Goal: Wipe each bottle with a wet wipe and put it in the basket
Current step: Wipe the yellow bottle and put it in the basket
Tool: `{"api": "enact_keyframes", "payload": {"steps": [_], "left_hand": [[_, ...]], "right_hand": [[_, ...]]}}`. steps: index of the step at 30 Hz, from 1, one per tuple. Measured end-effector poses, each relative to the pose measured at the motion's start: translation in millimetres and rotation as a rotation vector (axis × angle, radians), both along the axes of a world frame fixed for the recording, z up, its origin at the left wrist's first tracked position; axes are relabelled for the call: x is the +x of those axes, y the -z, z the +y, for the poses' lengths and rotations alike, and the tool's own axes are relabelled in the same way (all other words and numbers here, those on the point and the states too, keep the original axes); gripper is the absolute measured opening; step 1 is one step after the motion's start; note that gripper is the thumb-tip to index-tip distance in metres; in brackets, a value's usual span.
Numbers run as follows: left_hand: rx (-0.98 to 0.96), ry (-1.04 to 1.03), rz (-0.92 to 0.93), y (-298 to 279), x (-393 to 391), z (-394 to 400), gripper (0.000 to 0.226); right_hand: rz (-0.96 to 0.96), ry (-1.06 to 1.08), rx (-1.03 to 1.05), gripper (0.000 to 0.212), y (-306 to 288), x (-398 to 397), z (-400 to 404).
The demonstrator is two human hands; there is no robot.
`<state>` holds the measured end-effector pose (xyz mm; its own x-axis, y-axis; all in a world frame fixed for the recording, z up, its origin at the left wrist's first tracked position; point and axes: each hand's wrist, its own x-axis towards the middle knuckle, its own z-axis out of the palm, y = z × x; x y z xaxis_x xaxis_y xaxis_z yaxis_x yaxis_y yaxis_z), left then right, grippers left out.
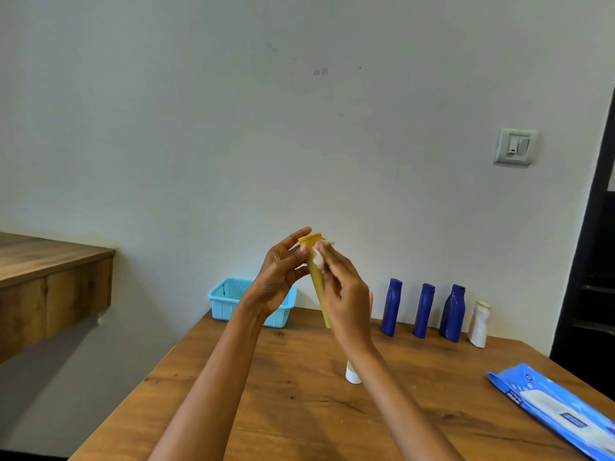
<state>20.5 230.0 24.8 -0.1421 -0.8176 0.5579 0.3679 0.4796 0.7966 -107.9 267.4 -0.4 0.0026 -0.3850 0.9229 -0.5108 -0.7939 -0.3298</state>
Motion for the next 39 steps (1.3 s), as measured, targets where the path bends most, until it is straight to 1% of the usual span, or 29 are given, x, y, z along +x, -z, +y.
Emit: {"api": "enact_keyframes", "payload": {"steps": [2,4,6,8,9,11,13,14,16,18,21,23,25,27,30,33,36,37,39], "left_hand": [[-0.003,-0.025,0.0,-1,-2,1,0.048],[0.014,-0.06,0.014,-1,-2,2,0.058],[0.033,-0.088,0.036,-1,-2,0,0.067],[0.044,-0.13,0.016,-1,-3,-3,0.074],[0.049,-0.154,-0.005,-1,-2,-4,0.078],[0.063,-0.172,-0.031,1,-1,-8,0.083],[0.076,-0.171,-0.039,3,-1,-9,0.083],[0.077,-0.174,-0.039,4,-1,-10,0.081],[0.069,-0.174,-0.034,4,-2,-9,0.077],[0.067,-0.161,-0.008,4,0,-8,0.074],[0.06,-0.151,0.051,3,5,-6,0.073],[0.045,-0.142,0.058,4,9,-5,0.071],[0.035,-0.132,0.03,4,9,-6,0.066],[0.019,-0.121,-0.002,3,5,-6,0.059],[0.019,-0.135,0.012,-1,-3,-5,0.05],[0.035,-0.173,0.086,-2,-1,-7,0.045],[0.041,-0.196,0.142,3,5,-9,0.047],[0.039,-0.197,0.142,4,6,-9,0.046],[0.028,-0.174,0.133,6,4,-10,0.042]], "right_hand": [[0.088,0.072,-0.076,0.043,4,5,8],[0.195,0.169,-0.135,0.043,15,2,14],[0.281,0.155,-0.104,0.041,27,-4,16],[0.344,0.145,-0.044,0.043,37,-9,14],[0.372,0.148,-0.019,0.045,38,-10,14],[0.394,0.171,-0.035,0.047,34,-9,12],[0.405,0.215,-0.087,0.05,25,-7,7],[0.422,0.201,-0.086,0.051,23,-7,2],[0.382,0.14,-0.019,0.049,20,-3,-1],[0.27,0.11,0.007,0.047,25,0,-2],[0.205,0.059,0.055,0.042,41,-3,1],[0.142,0.023,0.103,0.038,44,-8,5],[0.046,-0.006,0.151,0.032,35,-7,4],[-0.041,-0.012,0.154,0.028,16,-2,-5],[-0.164,-0.125,0.135,0.033,-6,12,-11],[-0.112,-0.183,0.103,0.04,5,13,-9],[-0.012,-0.171,0.079,0.038,26,1,-14],[-0.026,-0.158,0.092,0.036,29,-2,-17],[-0.127,-0.131,0.167,0.032,22,-4,-21]]}}
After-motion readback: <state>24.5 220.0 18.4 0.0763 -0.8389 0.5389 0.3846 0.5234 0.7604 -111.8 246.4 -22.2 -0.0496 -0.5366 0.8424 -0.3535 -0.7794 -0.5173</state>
